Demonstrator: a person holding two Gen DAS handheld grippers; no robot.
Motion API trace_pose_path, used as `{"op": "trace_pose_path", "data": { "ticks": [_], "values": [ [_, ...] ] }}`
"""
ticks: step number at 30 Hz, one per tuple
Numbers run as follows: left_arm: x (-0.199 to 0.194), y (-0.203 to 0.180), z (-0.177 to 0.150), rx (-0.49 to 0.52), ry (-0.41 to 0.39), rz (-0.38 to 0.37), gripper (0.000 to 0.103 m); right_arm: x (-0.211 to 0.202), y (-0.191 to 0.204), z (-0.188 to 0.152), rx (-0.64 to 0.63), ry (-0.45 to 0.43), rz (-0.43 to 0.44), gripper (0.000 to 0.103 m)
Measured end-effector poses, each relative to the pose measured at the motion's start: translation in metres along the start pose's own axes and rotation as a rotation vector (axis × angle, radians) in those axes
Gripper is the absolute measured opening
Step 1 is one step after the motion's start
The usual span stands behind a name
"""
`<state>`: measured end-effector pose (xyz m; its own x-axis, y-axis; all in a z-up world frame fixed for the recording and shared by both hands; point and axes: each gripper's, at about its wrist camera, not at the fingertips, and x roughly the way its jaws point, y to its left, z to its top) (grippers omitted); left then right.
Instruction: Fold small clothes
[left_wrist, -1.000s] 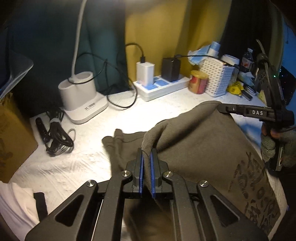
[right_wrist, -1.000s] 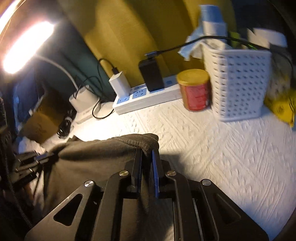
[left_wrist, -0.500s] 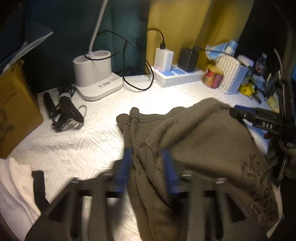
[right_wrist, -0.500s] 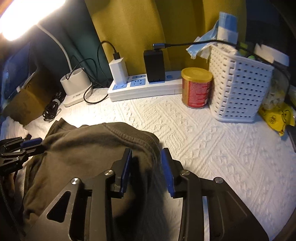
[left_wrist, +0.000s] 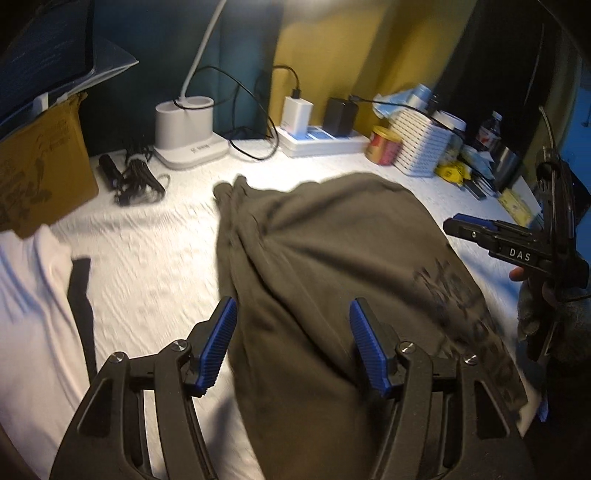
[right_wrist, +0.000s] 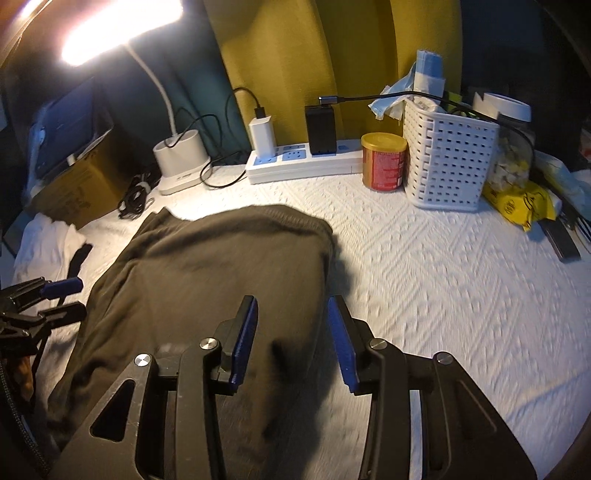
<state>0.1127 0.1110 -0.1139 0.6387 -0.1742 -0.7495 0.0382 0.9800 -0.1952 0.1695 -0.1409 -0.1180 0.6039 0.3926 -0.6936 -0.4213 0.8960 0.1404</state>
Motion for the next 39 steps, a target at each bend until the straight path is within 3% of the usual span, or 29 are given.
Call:
{"op": "trace_pose_path", "data": {
  "ticks": [13, 17, 18, 19, 20, 21, 22, 29, 39],
  "values": [
    [-0.021, -0.032, -0.065, 0.01, 0.062, -0.12, 0.063, -0.038, 0.014, -0.06, 0.017, 0.018, 0.01, 0.042],
    [-0.023, -0.038, -0.081, 0.037, 0.072, -0.125, 0.062, -0.046, 0.015, -0.076, 0.024, 0.028, 0.011, 0.042],
    [-0.024, -0.039, -0.083, 0.044, 0.072, -0.127, 0.057, -0.047, 0.015, -0.08, 0.025, 0.03, 0.009, 0.042],
    [-0.026, -0.04, -0.085, 0.05, 0.072, -0.134, 0.04, -0.049, 0.014, -0.083, 0.028, 0.03, 0.008, 0.042],
    [-0.027, -0.042, -0.086, 0.059, 0.075, -0.144, 0.03, -0.051, 0.013, -0.087, 0.033, 0.032, 0.006, 0.042],
    [-0.028, -0.045, -0.088, 0.078, 0.073, -0.139, 0.011, -0.052, 0.012, -0.089, 0.038, 0.033, 0.004, 0.042],
    [-0.031, -0.049, -0.089, 0.106, 0.072, -0.125, 0.004, -0.054, 0.012, -0.092, 0.041, 0.034, 0.002, 0.042],
    [-0.06, -0.047, -0.095, 0.12, 0.042, -0.103, 0.003, -0.064, 0.017, -0.106, 0.043, 0.037, -0.006, 0.042],
    [-0.057, -0.04, -0.11, 0.069, 0.073, -0.116, 0.006, -0.077, 0.037, -0.141, 0.04, 0.09, 0.007, 0.042]
  ]
}}
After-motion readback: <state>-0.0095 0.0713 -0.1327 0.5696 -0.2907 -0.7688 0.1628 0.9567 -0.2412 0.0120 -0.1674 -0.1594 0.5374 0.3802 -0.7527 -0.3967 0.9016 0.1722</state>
